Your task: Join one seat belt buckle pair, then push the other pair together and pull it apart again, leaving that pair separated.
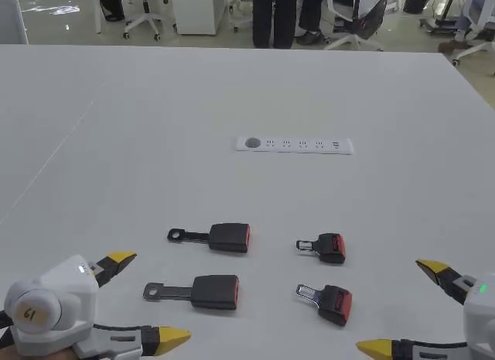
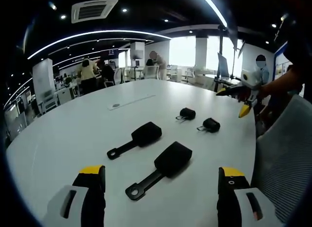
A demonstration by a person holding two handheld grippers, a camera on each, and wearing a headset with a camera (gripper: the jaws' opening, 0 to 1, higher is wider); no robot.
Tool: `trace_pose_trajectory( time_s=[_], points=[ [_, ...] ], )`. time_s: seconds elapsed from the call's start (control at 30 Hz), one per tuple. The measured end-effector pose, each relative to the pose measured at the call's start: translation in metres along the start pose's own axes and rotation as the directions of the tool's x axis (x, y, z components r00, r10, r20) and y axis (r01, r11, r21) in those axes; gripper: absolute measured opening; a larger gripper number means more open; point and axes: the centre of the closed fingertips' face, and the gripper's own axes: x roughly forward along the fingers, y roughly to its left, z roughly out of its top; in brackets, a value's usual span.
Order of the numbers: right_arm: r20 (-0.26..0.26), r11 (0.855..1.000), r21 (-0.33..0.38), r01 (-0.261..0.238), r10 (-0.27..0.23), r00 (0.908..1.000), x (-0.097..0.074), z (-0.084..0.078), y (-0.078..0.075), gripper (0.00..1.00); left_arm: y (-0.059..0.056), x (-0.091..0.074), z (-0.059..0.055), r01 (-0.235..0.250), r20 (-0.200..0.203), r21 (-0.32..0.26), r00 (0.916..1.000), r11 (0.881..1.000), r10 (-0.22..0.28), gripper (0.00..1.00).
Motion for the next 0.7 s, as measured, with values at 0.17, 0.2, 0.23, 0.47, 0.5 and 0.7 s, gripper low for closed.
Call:
trace_pose_trajectory(
  time_s=[0.17,0.2,0.23,0.47,0.5,0.7],
  points=[
    [0.001,1.0,-0.001,0.0,0.0,1.0,-0.0003,0.0016,-0.0006,0.99,0.0005,0.0001,0.0011,-0.001,0.002,0.002,1.0,1.0,0.001,0.97],
    [0.001,1.0,-0.002,0.001,-0.001,1.0,0.0001,0.0006,-0.0014,0.99,0.0004,0.0001,0.0013,-0.001,0.002,0.001,1.0,1.0,0.001,0.97],
    [0.001,1.0,0.0,0.001,-0.001,1.0,0.0002,0.0002,-0.0016,0.99,0.0,0.0001,0.0016,0.0,0.002,0.001,1.0,1.0,0.0,0.97],
    [0.0,1.0,-0.001,0.001,-0.001,1.0,-0.0001,-0.0006,-0.0013,0.99,-0.0008,-0.0006,0.0015,-0.001,0.0,0.003,1.0,1.0,0.001,0.97],
    [0.0,1.0,-0.001,0.001,-0.001,1.0,-0.0003,-0.0004,-0.0011,0.99,-0.0006,-0.0007,0.0013,-0.001,0.0,0.004,1.0,1.0,0.001,0.97],
    [0.001,1.0,-0.001,0.003,-0.003,1.0,-0.0009,-0.0006,-0.0021,0.99,-0.0003,-0.0009,0.0009,0.0,-0.001,0.004,1.0,1.0,0.0,0.97]
  ],
)
